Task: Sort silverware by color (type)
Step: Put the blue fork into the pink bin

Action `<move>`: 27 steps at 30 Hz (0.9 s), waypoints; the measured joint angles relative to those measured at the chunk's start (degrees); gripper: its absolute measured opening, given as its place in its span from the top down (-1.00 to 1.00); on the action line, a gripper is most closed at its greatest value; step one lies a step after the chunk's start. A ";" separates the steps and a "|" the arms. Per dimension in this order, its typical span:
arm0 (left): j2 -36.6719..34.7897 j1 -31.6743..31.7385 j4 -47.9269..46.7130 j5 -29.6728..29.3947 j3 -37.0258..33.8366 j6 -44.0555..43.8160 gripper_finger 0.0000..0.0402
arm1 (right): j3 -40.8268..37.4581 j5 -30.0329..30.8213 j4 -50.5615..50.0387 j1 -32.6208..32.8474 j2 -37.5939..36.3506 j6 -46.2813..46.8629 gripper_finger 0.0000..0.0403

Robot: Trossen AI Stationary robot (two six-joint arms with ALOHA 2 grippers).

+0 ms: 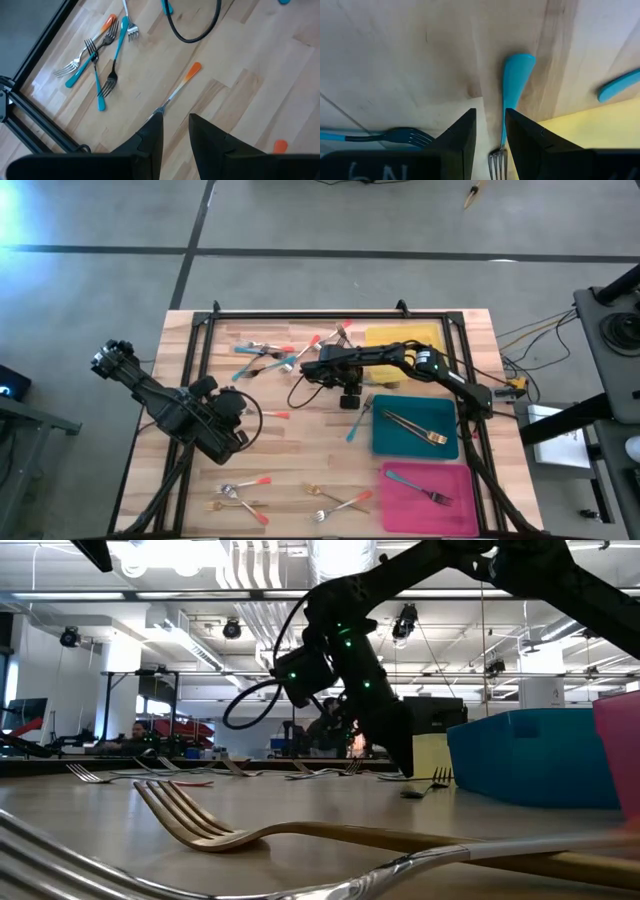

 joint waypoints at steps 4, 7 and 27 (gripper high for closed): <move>0.00 0.00 0.00 0.01 0.00 -0.04 0.62 | -0.02 0.02 -0.33 -0.15 0.00 -0.37 0.53; 0.00 0.00 0.00 0.01 -0.01 -0.62 0.62 | -0.26 0.15 -0.43 -0.50 0.17 -0.97 0.53; 0.00 0.00 0.16 0.04 -0.04 -1.52 0.62 | -4.60 0.68 2.00 -1.73 0.68 -5.55 0.56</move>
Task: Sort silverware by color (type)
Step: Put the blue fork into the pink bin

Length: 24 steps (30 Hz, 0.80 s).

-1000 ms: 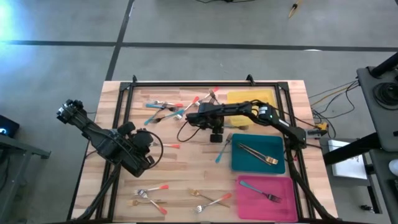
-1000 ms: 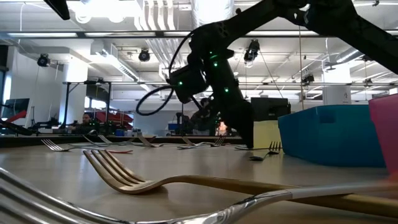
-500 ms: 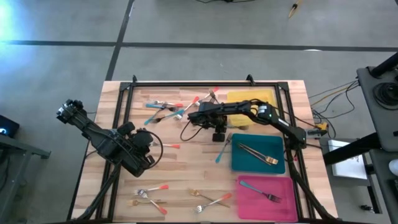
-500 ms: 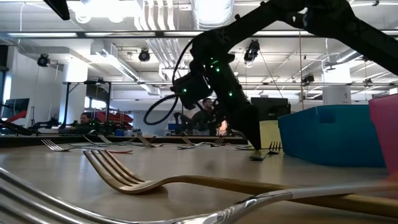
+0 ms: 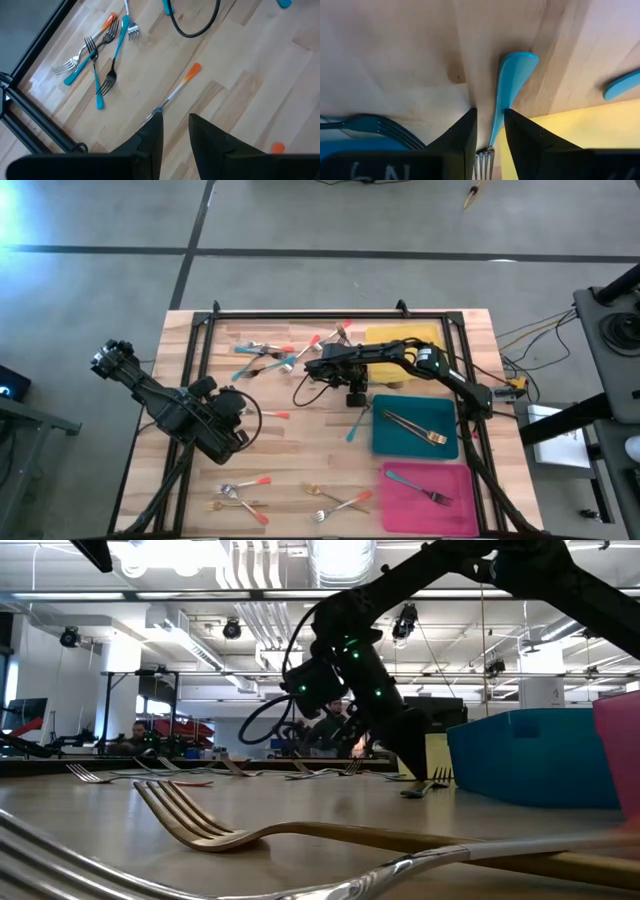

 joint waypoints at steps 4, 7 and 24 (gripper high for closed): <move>0.00 0.00 0.03 0.00 0.00 0.01 0.62 | -0.56 0.06 0.66 0.00 0.00 -1.05 0.67; 0.00 0.00 0.03 0.00 0.00 0.01 0.62 | -0.62 0.04 1.03 -0.03 0.02 -1.43 0.77; 0.02 0.00 0.01 -0.02 -0.09 0.10 0.62 | 2.00 -4.27 2.40 2.58 0.17 -1.39 0.96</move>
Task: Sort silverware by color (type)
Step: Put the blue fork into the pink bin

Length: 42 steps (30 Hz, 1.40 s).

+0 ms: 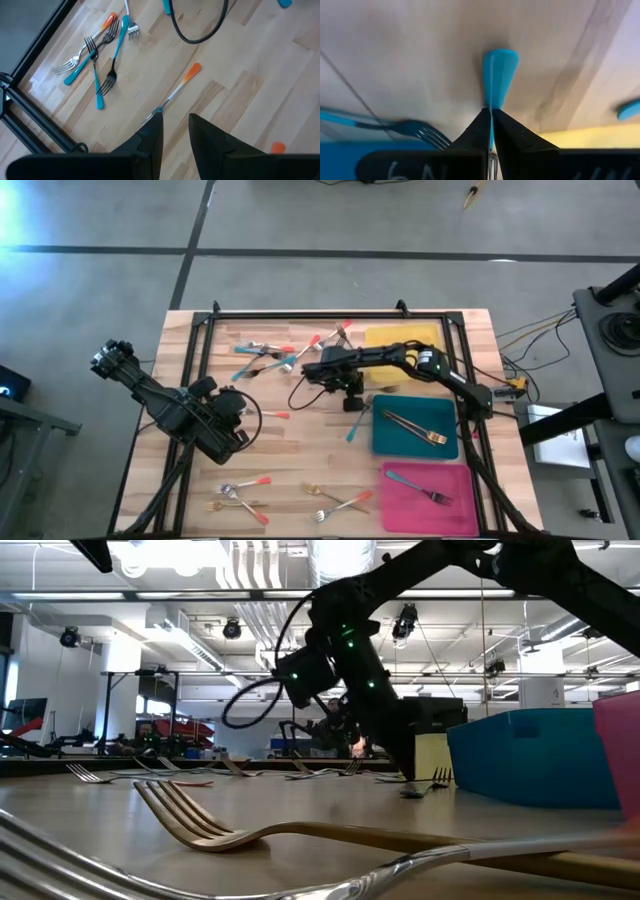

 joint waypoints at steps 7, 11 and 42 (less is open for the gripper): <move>0.00 0.00 0.02 0.00 -0.02 0.22 0.62 | 4.92 -1.24 6.25 1.09 0.11 1.44 0.96; 0.00 0.00 0.01 0.00 -0.02 0.26 0.62 | 8.38 -4.61 12.23 1.53 0.36 2.00 0.96; 0.00 0.00 0.09 0.52 -0.02 0.15 0.62 | 9.27 -4.39 10.77 1.67 0.31 4.31 0.40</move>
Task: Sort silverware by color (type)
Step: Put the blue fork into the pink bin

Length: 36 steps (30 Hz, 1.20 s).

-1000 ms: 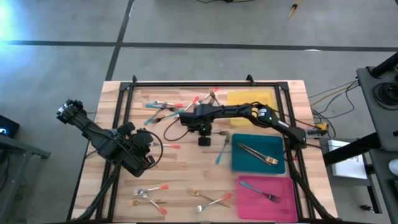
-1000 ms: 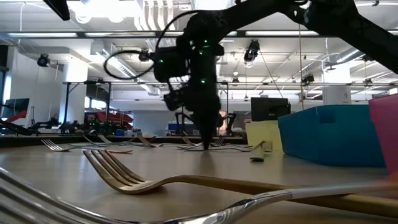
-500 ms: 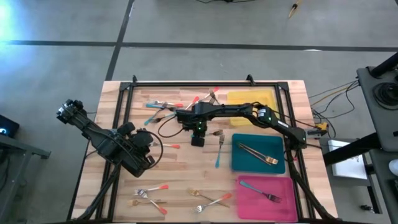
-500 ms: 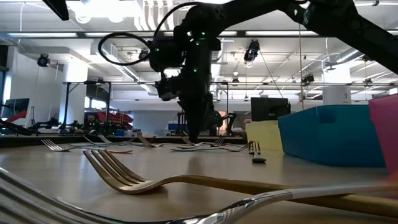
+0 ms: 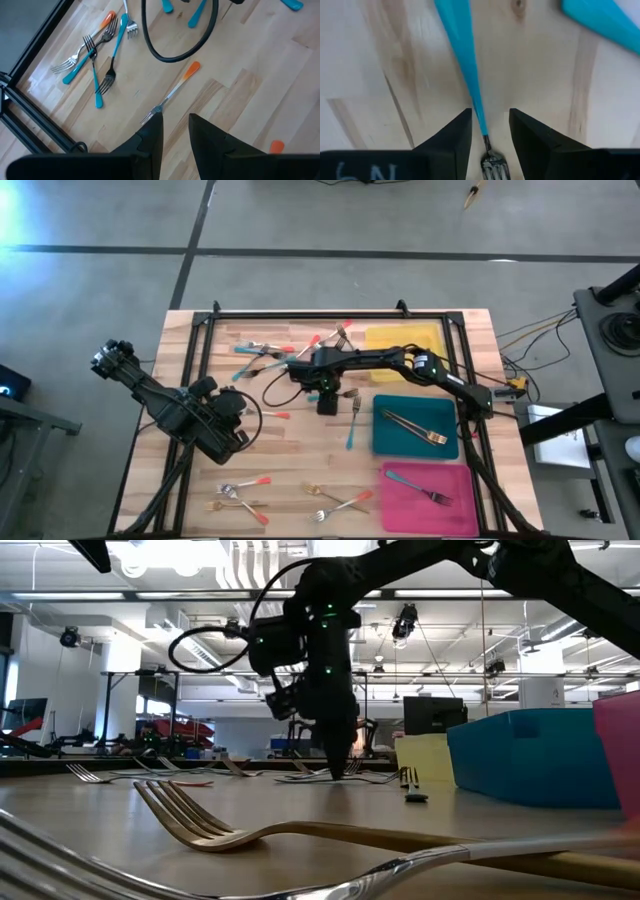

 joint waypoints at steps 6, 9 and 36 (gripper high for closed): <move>0.00 0.00 0.17 0.00 0.00 -0.02 0.62 | -3.59 -0.17 1.44 0.03 -0.54 -0.88 0.51; 0.00 0.00 0.19 0.00 0.00 -0.02 0.62 | -5.35 -0.19 2.84 0.05 -0.70 -1.35 0.58; 0.02 -0.53 0.32 0.07 0.00 0.00 0.62 | 4.41 -1.96 0.61 1.51 -7.85 5.45 0.95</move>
